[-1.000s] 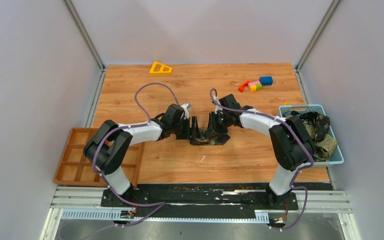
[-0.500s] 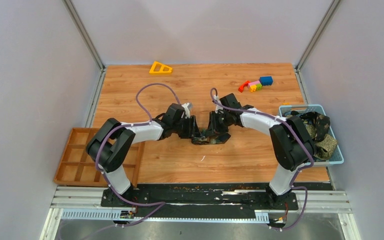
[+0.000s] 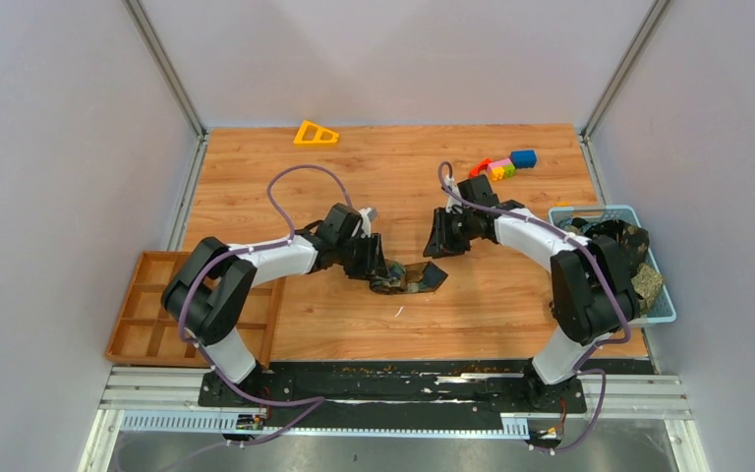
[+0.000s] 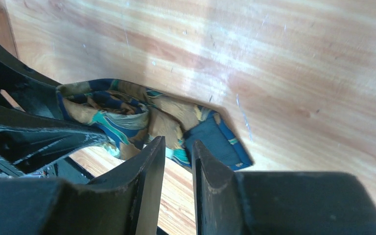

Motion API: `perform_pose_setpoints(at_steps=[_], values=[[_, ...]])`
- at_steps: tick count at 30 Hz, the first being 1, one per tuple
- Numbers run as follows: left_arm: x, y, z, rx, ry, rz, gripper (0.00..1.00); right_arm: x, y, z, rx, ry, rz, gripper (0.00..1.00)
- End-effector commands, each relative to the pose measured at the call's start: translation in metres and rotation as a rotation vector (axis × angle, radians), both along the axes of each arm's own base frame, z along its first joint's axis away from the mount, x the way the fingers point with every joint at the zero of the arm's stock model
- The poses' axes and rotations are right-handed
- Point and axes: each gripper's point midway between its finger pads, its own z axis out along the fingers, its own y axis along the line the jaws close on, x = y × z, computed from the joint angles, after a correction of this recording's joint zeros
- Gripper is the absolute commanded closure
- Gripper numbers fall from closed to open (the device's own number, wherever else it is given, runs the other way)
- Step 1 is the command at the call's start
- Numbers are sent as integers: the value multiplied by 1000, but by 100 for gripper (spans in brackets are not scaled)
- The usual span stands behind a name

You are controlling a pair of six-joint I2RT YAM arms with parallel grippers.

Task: Roll the ties
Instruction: Roll the tie at the center of the board.

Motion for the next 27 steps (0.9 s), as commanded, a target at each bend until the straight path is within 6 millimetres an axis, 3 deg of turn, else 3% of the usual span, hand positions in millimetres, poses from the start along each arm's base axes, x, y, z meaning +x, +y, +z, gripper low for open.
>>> perform_pose_setpoints(at_steps=[1,7,11,18,27], values=[[-33,34,-6,145,67,-63,54,-11,-3,4,0,-25,10,72],[-53,59,5,243,82,-126,54,-16,0,2,8,-18,10,72],[-65,62,10,233,99,-197,54,-18,17,0,37,-15,39,72],[-62,75,12,302,85,-176,54,-38,50,-19,9,24,121,73],[-52,93,24,403,29,-139,55,-78,59,-42,-6,77,191,74]])
